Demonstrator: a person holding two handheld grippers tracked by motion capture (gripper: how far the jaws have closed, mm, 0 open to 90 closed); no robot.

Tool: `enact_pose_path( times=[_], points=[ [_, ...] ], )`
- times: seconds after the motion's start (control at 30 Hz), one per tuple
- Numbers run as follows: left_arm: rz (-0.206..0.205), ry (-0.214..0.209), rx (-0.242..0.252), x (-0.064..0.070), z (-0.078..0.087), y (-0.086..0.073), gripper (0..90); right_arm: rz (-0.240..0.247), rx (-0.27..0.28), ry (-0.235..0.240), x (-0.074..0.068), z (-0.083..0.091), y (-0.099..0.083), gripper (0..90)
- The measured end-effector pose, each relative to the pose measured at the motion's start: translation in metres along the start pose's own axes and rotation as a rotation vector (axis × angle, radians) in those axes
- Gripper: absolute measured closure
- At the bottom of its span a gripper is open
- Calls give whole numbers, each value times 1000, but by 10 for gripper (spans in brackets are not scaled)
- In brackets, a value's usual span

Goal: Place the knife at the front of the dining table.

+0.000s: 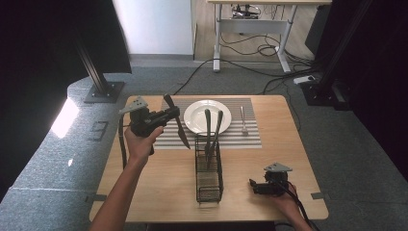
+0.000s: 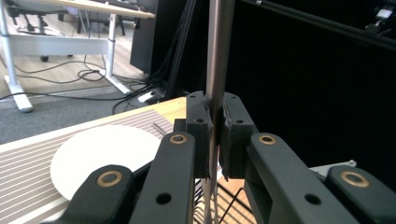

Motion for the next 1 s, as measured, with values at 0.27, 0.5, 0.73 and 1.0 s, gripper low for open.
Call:
enact_pose_path(
  times=[0.27,0.5,0.73,1.0],
  points=[
    [1,82,-71,-28,-7,-27,837,-2,0,-2,0,0,0,56],
    [5,178,-144,-56,-17,-47,838,-1,1,-2,0,0,0,56],
    [12,232,-184,-71,-29,-56,838,-1,2,-2,0,-1,1,56],
    [23,260,-211,-82,-41,-62,838,-3,0,-2,0,-1,0,56]
  ],
)
Point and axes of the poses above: each handheld gripper's, and its own axes: z roughly backward along the jaws, y roughly out of its top, x roughly to its right, the point moved 9 cm from there along -z, roughly forward along the jaws, and after that the axes turned 4 degrees about y, right-handed, at the moved point
